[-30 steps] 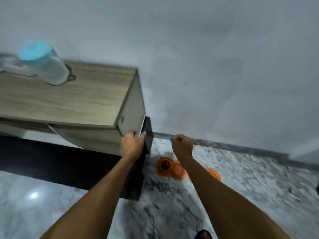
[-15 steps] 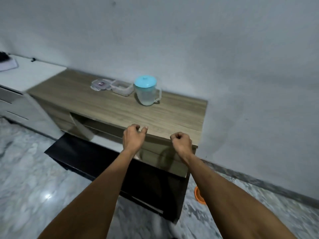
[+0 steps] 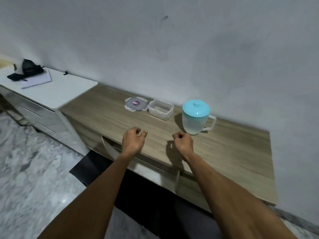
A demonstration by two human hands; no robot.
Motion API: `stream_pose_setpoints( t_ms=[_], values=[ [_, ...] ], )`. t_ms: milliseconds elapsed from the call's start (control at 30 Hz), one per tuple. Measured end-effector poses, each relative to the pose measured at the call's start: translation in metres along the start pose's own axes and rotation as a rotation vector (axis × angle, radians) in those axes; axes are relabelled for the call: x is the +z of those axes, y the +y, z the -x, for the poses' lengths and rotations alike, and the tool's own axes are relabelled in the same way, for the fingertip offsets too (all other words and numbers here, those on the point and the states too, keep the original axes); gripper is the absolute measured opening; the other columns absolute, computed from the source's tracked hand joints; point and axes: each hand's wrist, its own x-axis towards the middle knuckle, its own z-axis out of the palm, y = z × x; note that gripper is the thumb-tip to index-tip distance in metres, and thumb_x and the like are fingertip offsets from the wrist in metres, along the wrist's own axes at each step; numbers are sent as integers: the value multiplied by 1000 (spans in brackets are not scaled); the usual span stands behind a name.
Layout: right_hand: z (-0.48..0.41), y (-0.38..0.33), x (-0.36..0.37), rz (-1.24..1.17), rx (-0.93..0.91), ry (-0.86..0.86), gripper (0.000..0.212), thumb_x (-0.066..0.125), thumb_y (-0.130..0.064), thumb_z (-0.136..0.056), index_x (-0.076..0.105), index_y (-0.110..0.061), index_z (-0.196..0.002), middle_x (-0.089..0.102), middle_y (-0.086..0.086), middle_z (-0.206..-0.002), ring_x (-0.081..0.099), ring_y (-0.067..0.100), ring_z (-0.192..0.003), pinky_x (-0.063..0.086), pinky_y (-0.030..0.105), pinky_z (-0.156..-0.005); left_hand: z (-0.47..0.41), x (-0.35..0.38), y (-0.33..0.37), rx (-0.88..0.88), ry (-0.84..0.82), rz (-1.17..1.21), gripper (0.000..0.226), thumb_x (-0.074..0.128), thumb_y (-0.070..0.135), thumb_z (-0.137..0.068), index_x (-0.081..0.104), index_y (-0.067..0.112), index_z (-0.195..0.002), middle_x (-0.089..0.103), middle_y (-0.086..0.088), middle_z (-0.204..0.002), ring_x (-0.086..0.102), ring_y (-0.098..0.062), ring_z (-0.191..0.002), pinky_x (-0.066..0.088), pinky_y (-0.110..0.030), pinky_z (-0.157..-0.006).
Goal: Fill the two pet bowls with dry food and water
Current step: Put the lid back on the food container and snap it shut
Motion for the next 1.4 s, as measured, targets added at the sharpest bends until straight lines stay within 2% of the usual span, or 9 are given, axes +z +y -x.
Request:
stream_pose_setpoints(
  t_ms=[167, 333, 500, 667, 767, 967, 1133, 1267, 1400],
  values=[
    [-49, -34, 44, 62, 22, 60, 15, 58, -11, -95, 73, -11, -96, 73, 10, -108, 64, 27, -106, 49, 40, -100, -78, -21, -18, 5, 9, -13, 40, 67, 34, -89, 69, 0, -111, 71, -20, -112, 63, -35, -111, 46, -37, -95],
    [-96, -62, 69, 74, 57, 176, 20, 55, -11, -97, 72, -6, -106, 71, 12, -111, 63, 30, -107, 45, 34, -91, -153, -26, -38, 12, -50, -37, 37, 68, 30, -88, 69, 0, -110, 71, -20, -109, 62, -36, -111, 45, -37, -95],
    [-142, -75, 87, 58, 91, 311, 20, 53, -9, -97, 72, -6, -104, 71, 14, -109, 62, 28, -99, 49, 40, -94, -240, -25, -57, 37, -159, -83, 41, 67, 34, -88, 67, -3, -105, 70, -21, -106, 61, -37, -108, 46, -38, -90],
    [-182, -72, 109, 80, 202, 366, 32, 52, -21, -96, 65, -2, -119, 67, 18, -120, 61, 38, -111, 47, 39, -90, -331, -16, -72, 185, -323, -252, 41, 68, 41, -82, 66, 4, -100, 69, -19, -107, 64, -37, -106, 50, -37, -81],
    [-197, -67, 125, 116, 232, 393, 39, 51, -28, -97, 62, 1, -119, 65, 24, -120, 59, 43, -113, 50, 47, -94, -379, -9, -79, 269, -457, -340, 65, 70, 52, -71, 63, 5, -116, 64, -19, -119, 61, -37, -112, 51, -43, -92],
    [-204, -65, 143, 172, 245, 475, 32, 45, -23, -103, 61, 1, -116, 63, 25, -117, 60, 42, -111, 51, 48, -92, -472, 27, -107, 403, -621, -499, 99, 67, 72, -41, 58, 21, -125, 63, -5, -123, 60, -27, -113, 51, -40, -92],
    [-204, -64, 150, 191, 230, 533, 36, 40, -24, -105, 61, 4, -112, 64, 24, -112, 60, 39, -106, 45, 37, -83, -491, 38, -104, 421, -721, -481, 101, 77, 71, -36, 51, 19, -119, 61, -4, -121, 57, -27, -110, 52, -44, -90],
    [-201, -63, 153, 193, 230, 553, 36, 39, -23, -105, 61, 4, -111, 60, 16, -99, 54, 27, -90, 40, 31, -77, -480, 34, -88, 468, -708, -552, 117, 78, 69, -32, 44, 16, -131, 49, -12, -125, 48, -32, -117, 48, -47, -95],
    [-202, -63, 152, 198, 229, 573, 37, 39, -24, -105, 63, 5, -107, 61, 17, -96, 59, 30, -90, 40, 30, -75, -478, 32, -84, 416, -675, -542, 94, 89, 48, -56, 49, 7, -130, 44, -17, -125, 47, -34, -116, 46, -44, -99]
  ],
)
